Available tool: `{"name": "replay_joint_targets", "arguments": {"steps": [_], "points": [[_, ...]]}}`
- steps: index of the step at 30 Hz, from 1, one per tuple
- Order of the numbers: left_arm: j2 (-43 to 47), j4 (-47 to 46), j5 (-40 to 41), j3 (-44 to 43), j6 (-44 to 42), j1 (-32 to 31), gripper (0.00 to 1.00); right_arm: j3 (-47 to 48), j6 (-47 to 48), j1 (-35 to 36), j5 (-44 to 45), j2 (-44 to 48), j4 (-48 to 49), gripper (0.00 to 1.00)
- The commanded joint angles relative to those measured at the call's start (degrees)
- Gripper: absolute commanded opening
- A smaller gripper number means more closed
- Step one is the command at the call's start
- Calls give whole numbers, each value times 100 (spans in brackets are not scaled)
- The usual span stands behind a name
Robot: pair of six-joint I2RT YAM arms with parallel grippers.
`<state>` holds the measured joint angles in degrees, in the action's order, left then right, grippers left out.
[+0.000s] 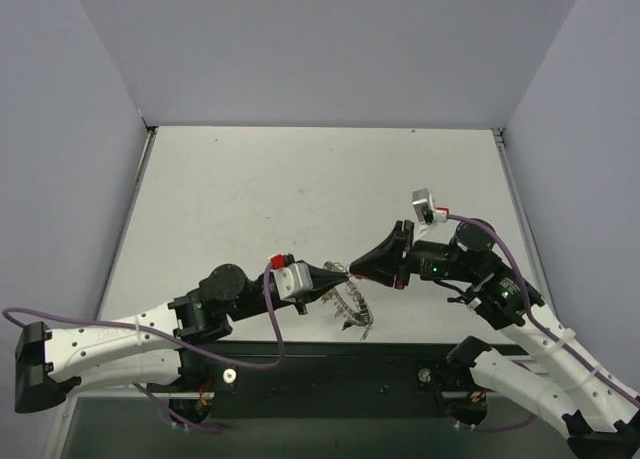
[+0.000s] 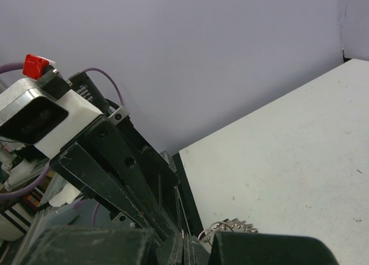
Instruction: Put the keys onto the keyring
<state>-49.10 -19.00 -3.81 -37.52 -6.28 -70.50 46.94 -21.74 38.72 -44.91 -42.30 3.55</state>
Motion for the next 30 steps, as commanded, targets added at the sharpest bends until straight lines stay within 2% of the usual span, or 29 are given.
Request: {"name": "replay_joint_targets", "arguments": {"steps": [1, 17, 30], "points": [[6, -1052, -120, -133, 127, 19, 0, -263, -295, 65, 210, 161, 882, 0], [76, -1035, 284, -10, 48, 19, 0, -369, -191, 101, 1080, 776, 796, 0], [24, -1518, 636, 148, -39, 10, 0, -352, -305, 109, 694, 653, 946, 0]]}}
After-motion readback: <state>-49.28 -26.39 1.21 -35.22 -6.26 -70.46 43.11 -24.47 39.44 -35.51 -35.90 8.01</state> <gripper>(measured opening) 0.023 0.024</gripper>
